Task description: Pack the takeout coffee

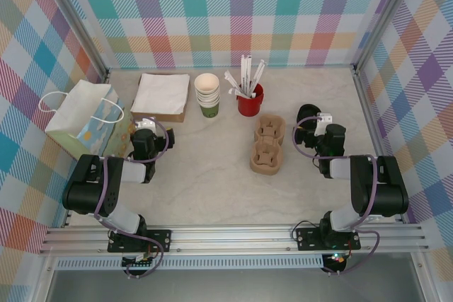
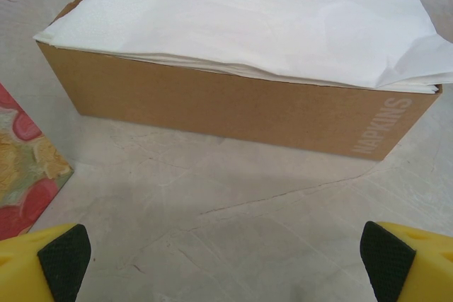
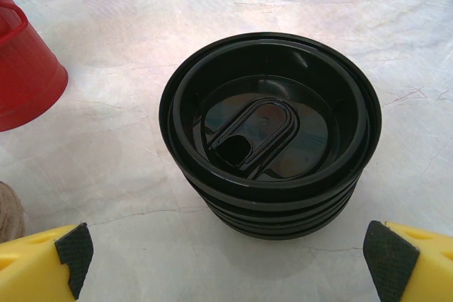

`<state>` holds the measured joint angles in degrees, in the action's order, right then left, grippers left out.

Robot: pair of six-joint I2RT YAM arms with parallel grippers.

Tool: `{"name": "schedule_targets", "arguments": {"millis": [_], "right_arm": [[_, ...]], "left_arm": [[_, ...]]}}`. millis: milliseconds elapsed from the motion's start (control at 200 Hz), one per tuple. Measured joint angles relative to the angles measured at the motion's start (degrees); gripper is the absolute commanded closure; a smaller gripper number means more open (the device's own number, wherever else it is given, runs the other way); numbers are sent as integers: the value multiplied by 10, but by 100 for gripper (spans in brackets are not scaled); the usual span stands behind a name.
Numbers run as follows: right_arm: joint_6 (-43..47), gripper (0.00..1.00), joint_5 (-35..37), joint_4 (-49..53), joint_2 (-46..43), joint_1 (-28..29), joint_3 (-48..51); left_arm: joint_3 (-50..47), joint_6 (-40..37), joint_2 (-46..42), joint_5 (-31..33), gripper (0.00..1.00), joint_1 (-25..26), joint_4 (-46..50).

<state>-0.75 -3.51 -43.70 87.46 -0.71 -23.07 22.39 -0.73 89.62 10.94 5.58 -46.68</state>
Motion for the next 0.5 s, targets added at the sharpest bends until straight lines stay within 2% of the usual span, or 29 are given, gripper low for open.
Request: {"name": "schedule_targets", "arguments": {"millis": [255,500], "right_arm": [[0,0,0,0,0,0,0],[0,0,0,0,0,0,0]], "left_arm": [[3,0,-10,1,0,0,22],[11,11,-139,6,0,0,113]]}}
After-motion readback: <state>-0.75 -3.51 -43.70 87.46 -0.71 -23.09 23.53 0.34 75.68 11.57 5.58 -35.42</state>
